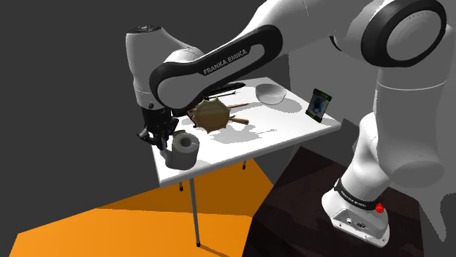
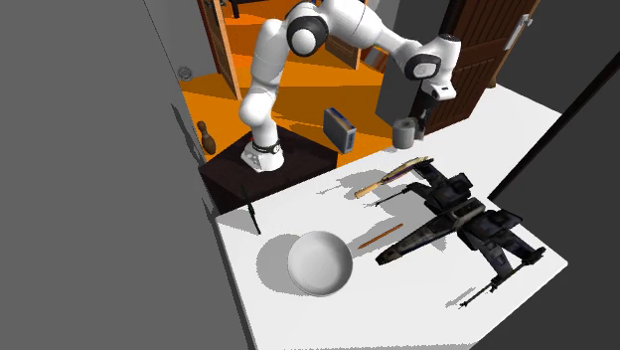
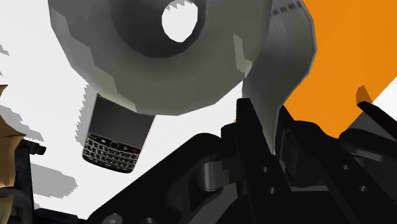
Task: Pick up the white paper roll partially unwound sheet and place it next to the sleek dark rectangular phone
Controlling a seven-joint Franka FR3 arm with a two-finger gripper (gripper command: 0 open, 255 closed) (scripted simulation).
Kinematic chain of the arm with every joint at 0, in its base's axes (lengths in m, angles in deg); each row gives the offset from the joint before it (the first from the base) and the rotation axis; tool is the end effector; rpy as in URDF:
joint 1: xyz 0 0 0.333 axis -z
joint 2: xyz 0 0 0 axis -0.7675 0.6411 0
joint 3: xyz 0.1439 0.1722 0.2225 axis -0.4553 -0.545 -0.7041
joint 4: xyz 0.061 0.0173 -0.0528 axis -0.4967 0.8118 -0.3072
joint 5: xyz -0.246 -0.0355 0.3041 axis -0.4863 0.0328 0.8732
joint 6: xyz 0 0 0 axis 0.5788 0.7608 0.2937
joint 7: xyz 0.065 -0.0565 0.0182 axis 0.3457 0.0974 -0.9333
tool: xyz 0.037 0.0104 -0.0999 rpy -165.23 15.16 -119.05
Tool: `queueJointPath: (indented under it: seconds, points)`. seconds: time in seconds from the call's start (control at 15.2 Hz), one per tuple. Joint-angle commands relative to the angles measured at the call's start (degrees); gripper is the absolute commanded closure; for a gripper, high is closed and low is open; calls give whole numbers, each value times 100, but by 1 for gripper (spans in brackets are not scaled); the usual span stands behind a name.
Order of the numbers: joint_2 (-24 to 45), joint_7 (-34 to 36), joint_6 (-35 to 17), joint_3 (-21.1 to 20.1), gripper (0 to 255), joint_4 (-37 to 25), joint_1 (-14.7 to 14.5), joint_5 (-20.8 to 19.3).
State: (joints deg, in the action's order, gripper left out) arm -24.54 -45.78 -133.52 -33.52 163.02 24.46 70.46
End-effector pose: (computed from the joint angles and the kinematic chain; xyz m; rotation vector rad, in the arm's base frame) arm 0.5588 0.3547 0.3933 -3.1276 0.0090 -0.1281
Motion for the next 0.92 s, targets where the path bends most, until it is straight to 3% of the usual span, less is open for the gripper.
queueJointPath:
  seconds: [0.0,0.66,0.73,0.86]
  points:
    - [43,22,-152,3,255,102,-7,-16]
    - [113,38,-302,10,255,184,-10,-33]
    - [122,48,-298,9,0,171,-18,-36]
    - [134,45,-287,9,0,148,-18,-36]
